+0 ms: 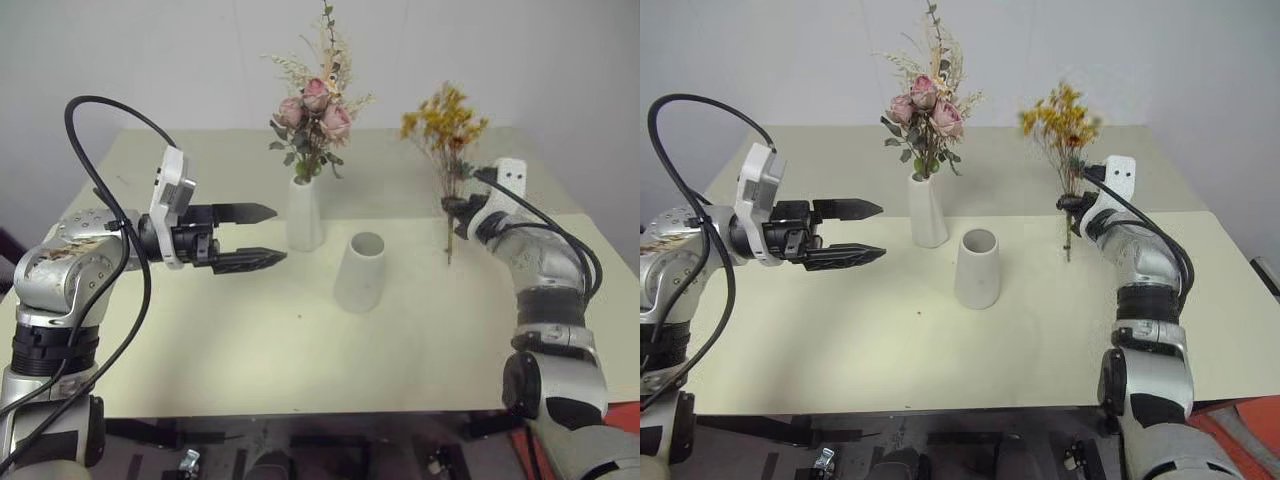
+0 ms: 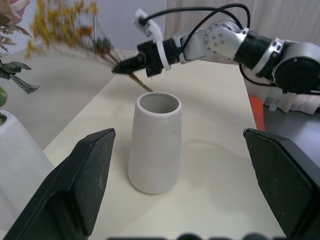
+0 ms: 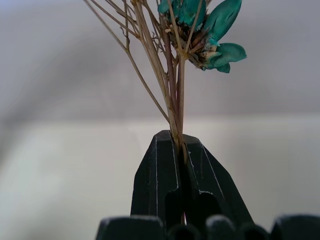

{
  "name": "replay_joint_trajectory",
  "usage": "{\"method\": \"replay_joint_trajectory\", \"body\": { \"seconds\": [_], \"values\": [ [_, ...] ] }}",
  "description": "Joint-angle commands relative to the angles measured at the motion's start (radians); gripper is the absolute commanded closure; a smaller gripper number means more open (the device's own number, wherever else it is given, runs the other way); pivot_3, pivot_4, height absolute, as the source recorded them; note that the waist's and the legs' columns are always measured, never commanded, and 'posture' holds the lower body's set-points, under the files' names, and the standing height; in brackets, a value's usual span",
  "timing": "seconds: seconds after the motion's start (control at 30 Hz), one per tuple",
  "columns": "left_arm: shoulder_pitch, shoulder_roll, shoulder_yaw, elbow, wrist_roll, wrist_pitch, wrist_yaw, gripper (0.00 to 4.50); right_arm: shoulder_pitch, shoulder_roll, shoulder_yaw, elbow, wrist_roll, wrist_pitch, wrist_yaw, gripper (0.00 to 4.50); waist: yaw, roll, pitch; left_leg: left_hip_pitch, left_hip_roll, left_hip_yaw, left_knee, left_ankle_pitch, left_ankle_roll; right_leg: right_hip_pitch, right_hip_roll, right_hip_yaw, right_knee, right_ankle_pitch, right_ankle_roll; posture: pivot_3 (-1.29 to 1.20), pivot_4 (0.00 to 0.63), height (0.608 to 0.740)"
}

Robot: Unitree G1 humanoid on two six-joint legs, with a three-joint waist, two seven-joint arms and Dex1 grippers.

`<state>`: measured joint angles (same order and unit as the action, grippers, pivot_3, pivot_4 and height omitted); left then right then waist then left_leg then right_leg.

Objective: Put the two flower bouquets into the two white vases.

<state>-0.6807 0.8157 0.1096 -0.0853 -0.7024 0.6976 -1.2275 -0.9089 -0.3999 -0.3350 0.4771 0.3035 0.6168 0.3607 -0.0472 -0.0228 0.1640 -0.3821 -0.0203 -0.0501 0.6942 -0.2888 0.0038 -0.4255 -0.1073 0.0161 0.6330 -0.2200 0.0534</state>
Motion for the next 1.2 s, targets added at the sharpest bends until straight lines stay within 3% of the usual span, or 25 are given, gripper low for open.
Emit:
{"method": "replay_joint_trajectory", "body": {
  "seconds": [0.03, 0.27, 0.6, 1.2],
  "values": [
    [-0.019, 0.012, 0.013, 0.005, 0.012, -0.029, -0.008, 0.0, 0.015, 0.016, -0.051, -0.189, 0.082, -0.06, 0.0, 4.44, 0.0, 0.0, 0.0, 0.0, 0.0, 0.0, 0.0, 0.0, 0.0, 0.0, 0.0, 0.0, 0.0, 0.0, 0.0, 0.0, 0.15, 0.74],
    [-0.001, 0.025, 0.052, -0.005, 0.005, -0.035, 0.011, 0.0, 0.096, 0.06, -0.043, -0.408, 0.196, -0.128, 0.085, 4.44, 0.0, 0.0, 0.0, 0.001, 0.0, -0.001, 0.0, 0.0, 0.0, 0.0, 0.0, 0.0, 0.001, 0.0, 0.0, 0.0, 0.15, 0.74],
    [0.011, 0.029, 0.085, -0.024, -0.008, -0.033, 0.029, 0.0, 0.154, 0.096, 0.006, -0.518, 0.302, -0.167, 0.201, 4.44, 0.001, 0.001, 0.0, 0.002, 0.0, -0.001, 0.0, 0.0, 0.0, 0.0, 0.0, 0.001, 0.001, 0.0, 0.0, 0.0, 0.15, 0.74],
    [-0.023, 0.025, 0.063, 0.019, 0.011, -0.06, 0.006, 0.0, 0.198, 0.186, 0.083, -0.7, 0.404, -0.187, 0.195, 4.44, 0.002, 0.001, 0.001, 0.002, 0.0, -0.002, 0.0, 0.0, 0.0, 0.0, 0.0, 0.001, 0.002, 0.0, 0.0, 0.0, 0.15, 0.74]
  ]
}}
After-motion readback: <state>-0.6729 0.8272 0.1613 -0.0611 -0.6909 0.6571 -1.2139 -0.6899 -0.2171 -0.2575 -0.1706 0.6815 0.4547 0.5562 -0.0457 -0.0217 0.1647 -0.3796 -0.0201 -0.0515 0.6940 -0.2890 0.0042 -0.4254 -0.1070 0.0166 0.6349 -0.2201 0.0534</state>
